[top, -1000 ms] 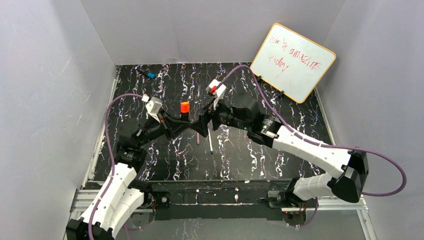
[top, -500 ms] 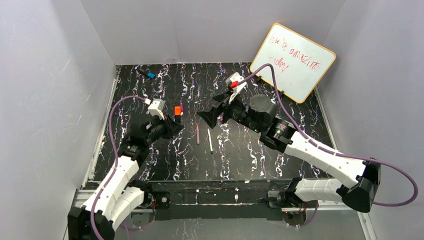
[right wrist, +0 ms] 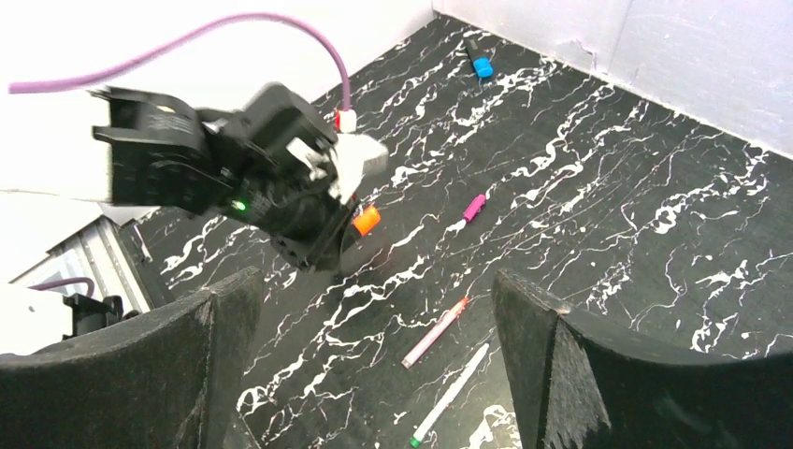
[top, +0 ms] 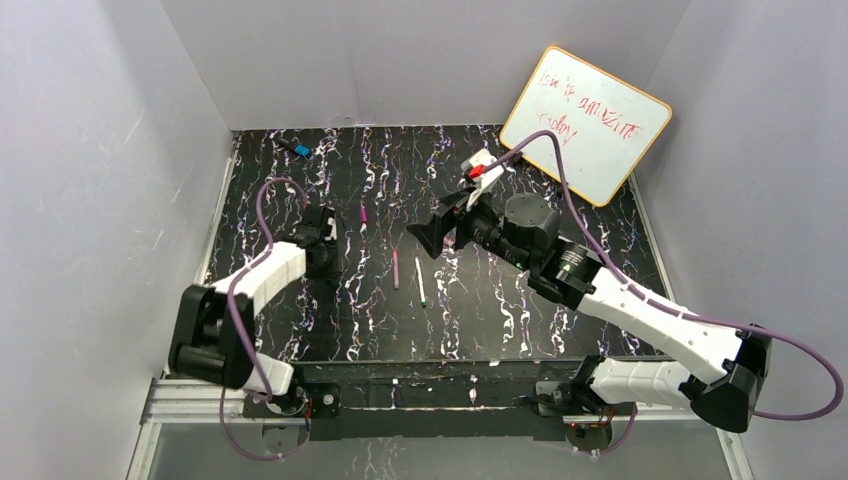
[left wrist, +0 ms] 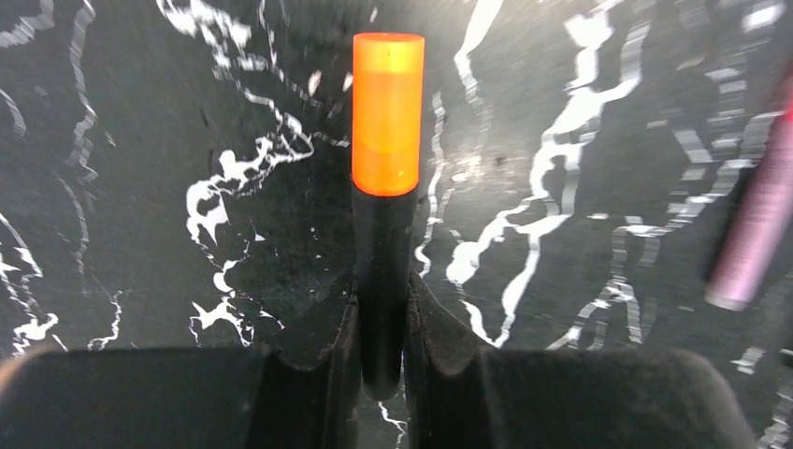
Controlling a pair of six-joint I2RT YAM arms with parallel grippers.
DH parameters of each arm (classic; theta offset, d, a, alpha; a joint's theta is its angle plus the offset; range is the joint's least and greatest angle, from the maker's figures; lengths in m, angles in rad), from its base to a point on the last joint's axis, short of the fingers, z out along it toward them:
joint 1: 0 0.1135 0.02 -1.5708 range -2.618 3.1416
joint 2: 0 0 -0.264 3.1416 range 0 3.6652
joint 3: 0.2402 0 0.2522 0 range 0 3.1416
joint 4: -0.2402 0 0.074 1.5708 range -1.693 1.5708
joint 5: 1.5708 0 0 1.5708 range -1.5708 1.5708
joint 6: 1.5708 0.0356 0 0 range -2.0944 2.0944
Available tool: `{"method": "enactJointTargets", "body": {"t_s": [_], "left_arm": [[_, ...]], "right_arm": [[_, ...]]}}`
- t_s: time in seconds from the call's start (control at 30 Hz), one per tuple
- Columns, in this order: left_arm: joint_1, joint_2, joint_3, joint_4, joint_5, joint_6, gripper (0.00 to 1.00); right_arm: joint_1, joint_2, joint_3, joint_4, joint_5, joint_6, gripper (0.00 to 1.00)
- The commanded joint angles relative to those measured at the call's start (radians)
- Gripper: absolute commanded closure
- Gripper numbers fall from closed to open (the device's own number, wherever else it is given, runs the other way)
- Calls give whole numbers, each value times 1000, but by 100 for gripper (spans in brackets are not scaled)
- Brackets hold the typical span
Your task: Insert the pens into the pen caps
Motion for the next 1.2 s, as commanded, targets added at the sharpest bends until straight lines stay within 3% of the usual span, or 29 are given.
{"method": "enactJointTargets", "body": {"t_s": [0.0, 0.23, 0.33, 0.47, 0.67, 0.83, 0.97, 1.17], "left_arm": [[4, 118, 21, -74, -58, -21, 100], [6, 196, 41, -61, -68, -44, 100], [6, 191, 46, -61, -75, -47, 78], [5, 174, 72, -66, -69, -49, 61], [4, 114, 162, -95, -37, -44, 58], [5, 56, 219, -128, -32, -37, 56], [5, 21, 237, -140, -27, -29, 55], [21, -9, 247, -147, -45, -44, 55]], "right_arm": [[-7, -68, -16, -8, 40, 10, 1], [-16, -104, -47, -39, 42, 14, 1], [-19, -108, -55, -46, 42, 17, 1], [-20, -69, -43, -91, 47, 23, 1], [-24, 62, 17, -204, 142, 118, 1], [-27, 298, 221, -396, 165, 208, 3], [-32, 480, 363, -493, 151, 236, 14], [-37, 657, 507, -449, 110, 246, 13]]}}
